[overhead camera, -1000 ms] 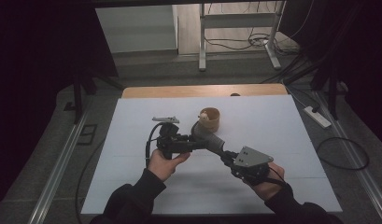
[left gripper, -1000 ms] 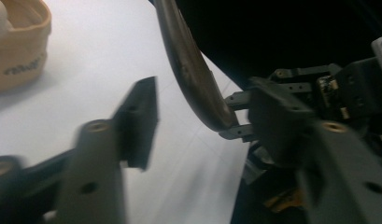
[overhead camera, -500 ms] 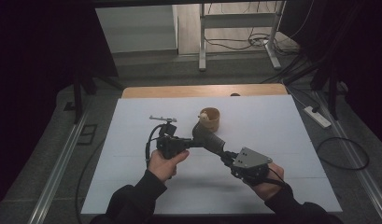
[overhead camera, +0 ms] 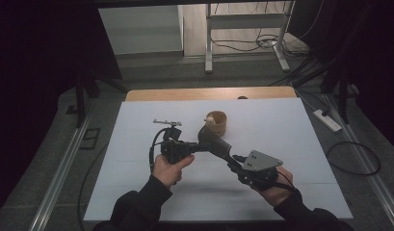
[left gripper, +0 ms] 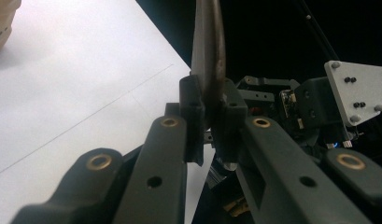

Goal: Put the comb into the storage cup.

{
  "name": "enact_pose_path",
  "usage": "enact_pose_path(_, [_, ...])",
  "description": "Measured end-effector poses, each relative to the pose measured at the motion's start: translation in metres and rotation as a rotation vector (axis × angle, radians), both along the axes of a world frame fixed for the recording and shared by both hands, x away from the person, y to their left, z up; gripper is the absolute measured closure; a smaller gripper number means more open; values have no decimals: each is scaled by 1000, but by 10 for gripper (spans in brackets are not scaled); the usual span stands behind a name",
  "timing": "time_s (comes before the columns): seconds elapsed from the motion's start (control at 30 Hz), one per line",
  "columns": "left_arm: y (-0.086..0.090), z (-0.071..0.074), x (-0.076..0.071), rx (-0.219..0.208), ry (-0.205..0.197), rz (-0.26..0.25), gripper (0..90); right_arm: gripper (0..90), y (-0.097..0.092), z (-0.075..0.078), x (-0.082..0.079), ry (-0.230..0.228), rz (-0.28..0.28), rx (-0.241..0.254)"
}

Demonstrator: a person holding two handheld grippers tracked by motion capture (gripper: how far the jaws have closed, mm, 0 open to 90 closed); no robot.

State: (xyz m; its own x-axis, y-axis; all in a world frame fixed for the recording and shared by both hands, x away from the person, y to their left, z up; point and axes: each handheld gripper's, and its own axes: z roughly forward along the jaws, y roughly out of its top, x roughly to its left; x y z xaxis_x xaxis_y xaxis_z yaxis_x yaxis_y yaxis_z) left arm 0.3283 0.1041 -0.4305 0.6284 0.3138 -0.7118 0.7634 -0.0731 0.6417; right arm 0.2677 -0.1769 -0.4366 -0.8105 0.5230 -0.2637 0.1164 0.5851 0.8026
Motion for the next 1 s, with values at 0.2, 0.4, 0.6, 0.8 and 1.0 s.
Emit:
enact_pose_path(0.2, [0, 2, -1, 18, -28, 6, 833, 558, -1, 0, 2, 29, -5, 5])
enact_pose_path(0.4, [2, 5, -2, 31, -56, 21, 833, 472, -2, -1, 4, 70, -9, 8])
enact_pose_path(0.6, [4, 7, -3, 59, -89, 34, 833, 409, -5, -2, 7, 91, -9, -6])
enact_pose_path(0.8, [6, 9, -3, 80, -115, 47, 832, 360, -9, -2, 10, 114, -19, 7])
enact_pose_path(1.0, [7, 12, -5, 106, -140, 64, 832, 301, -13, -2, 11, 138, -25, 15])
